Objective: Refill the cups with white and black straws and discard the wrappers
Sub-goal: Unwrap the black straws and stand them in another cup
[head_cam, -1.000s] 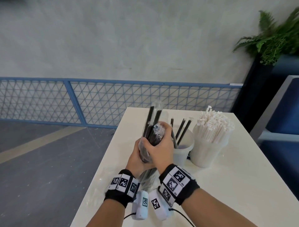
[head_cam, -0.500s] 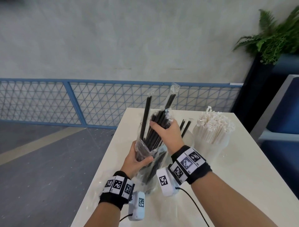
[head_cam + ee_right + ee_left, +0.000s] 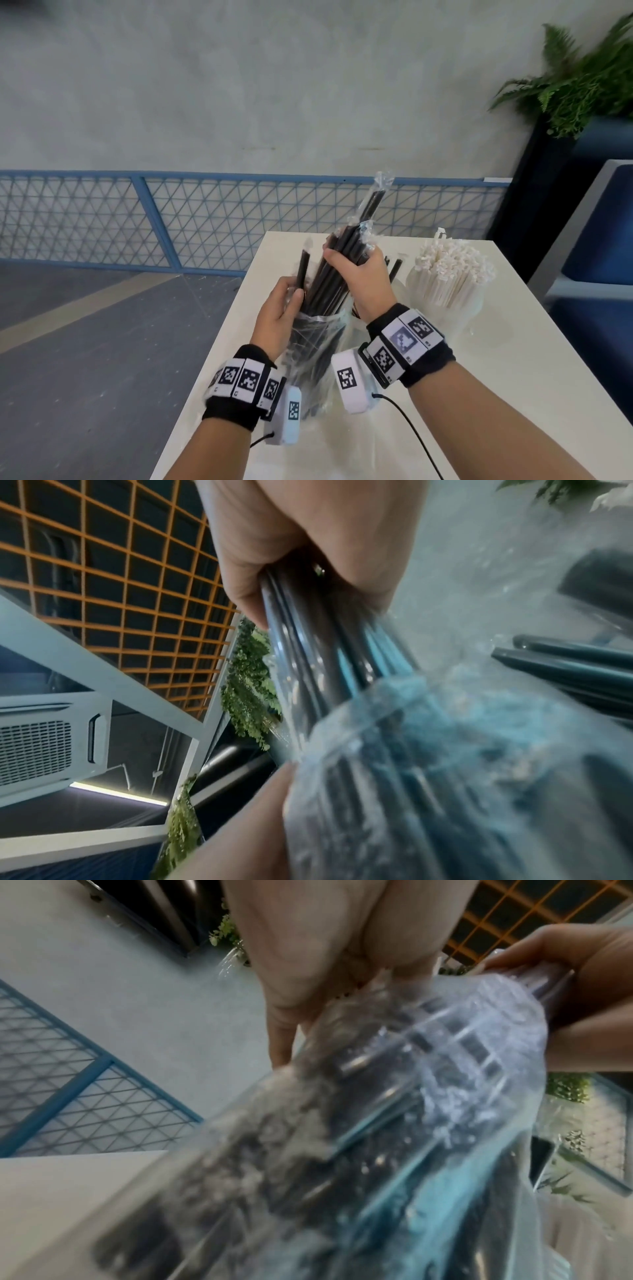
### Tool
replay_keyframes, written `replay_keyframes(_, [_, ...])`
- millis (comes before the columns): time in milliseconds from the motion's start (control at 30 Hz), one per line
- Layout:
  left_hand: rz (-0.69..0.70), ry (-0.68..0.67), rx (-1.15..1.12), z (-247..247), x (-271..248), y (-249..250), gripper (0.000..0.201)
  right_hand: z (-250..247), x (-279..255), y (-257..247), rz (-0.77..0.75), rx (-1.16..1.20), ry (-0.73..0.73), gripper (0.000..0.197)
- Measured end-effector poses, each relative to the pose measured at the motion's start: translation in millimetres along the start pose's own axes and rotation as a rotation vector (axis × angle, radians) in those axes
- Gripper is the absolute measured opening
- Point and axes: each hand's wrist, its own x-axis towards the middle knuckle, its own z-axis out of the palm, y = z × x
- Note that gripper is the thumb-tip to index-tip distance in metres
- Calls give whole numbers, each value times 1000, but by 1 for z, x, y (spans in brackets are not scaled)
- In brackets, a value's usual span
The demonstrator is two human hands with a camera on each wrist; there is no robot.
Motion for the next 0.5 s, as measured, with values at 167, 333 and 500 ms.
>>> replay_keyframes(167, [58, -194, 220, -2, 0, -3, 71, 2, 2, -2, -7, 14, 19, 16])
replay_keyframes(333, [61, -36, 228, 6, -3, -8, 55, 6, -13, 3, -13, 65, -111, 35])
replay_keyframes(500, [29, -40, 169, 10, -2, -15, 64, 10, -36, 38, -50, -198, -32, 53])
